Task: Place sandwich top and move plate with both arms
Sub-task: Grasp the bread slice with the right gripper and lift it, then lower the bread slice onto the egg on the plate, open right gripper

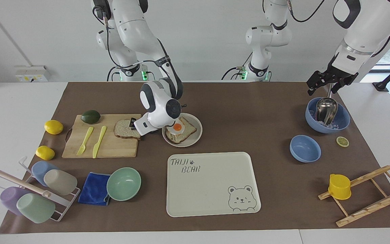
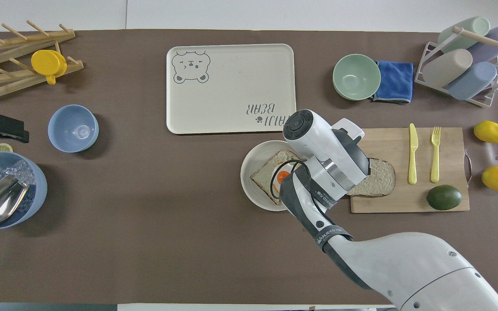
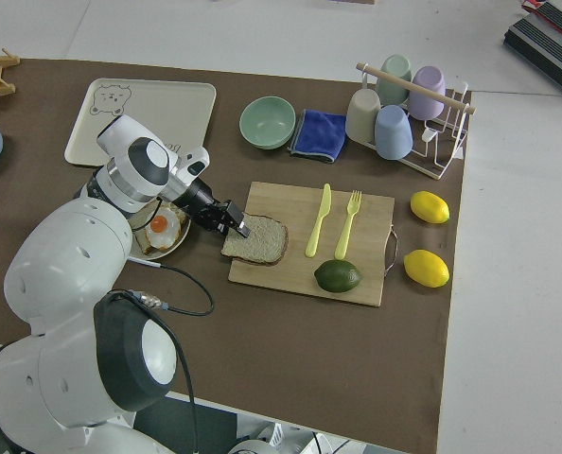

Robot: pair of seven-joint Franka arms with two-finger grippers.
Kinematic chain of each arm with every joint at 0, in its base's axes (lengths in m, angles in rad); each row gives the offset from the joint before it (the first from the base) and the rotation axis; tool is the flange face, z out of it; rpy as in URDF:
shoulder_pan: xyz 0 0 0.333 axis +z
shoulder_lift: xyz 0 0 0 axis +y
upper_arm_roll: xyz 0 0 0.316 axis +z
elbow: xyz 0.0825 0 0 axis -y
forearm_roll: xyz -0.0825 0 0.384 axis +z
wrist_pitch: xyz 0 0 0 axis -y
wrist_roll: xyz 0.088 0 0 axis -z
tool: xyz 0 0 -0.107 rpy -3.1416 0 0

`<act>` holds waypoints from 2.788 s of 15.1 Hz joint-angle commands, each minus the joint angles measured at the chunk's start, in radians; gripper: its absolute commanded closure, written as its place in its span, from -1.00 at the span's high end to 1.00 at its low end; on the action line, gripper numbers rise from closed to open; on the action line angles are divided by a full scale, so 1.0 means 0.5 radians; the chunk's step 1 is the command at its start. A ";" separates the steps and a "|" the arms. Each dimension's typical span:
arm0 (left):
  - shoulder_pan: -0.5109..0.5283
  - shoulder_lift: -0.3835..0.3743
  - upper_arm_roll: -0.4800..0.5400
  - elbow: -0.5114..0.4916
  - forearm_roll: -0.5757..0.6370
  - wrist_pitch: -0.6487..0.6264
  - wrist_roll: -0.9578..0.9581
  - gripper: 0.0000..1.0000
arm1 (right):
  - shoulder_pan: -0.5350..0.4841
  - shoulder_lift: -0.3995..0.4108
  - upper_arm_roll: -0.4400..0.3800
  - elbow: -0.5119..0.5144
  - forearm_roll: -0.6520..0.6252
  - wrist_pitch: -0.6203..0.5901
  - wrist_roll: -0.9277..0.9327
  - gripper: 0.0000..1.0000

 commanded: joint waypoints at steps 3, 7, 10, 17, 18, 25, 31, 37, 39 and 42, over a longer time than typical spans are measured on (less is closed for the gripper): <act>-0.007 -0.038 0.009 -0.033 0.025 0.024 0.006 1.00 | -0.005 -0.068 0.025 -0.070 -0.049 0.053 0.049 -1.00; -0.006 -0.039 0.009 -0.030 0.025 0.036 0.006 1.00 | 0.004 -0.043 0.025 0.074 -0.037 -0.048 0.049 -1.00; -0.016 -0.039 0.005 -0.042 0.025 0.131 0.003 1.00 | 0.074 0.015 0.044 0.341 0.009 -0.253 0.040 -1.00; -0.028 -0.075 -0.031 -0.124 0.022 0.134 0.000 1.00 | 0.276 0.196 0.130 0.918 0.165 -0.702 0.033 -1.00; -0.061 -0.087 -0.034 -0.140 0.022 0.137 0.000 1.00 | 0.316 0.196 0.130 0.918 0.175 -0.681 0.049 -1.00; -0.071 -0.094 -0.034 -0.152 0.019 0.137 -0.009 1.00 | 0.415 0.187 0.133 0.879 0.316 -0.475 0.141 -1.00; -0.049 -0.103 -0.034 -0.177 0.016 0.143 -0.006 1.00 | 0.443 0.144 0.133 0.676 0.331 -0.202 0.165 -1.00; -0.043 -0.115 -0.022 -0.195 -0.046 0.137 -0.015 1.00 | 0.406 0.141 0.133 0.645 0.420 -0.113 0.199 -0.97; -0.043 -0.124 -0.022 -0.223 -0.055 0.155 -0.024 1.00 | 0.403 0.141 0.133 0.645 0.499 -0.061 0.211 -0.11; -0.043 -0.161 -0.019 -0.314 -0.116 0.241 -0.042 1.00 | 0.387 0.141 0.133 0.658 0.515 -0.039 0.215 0.24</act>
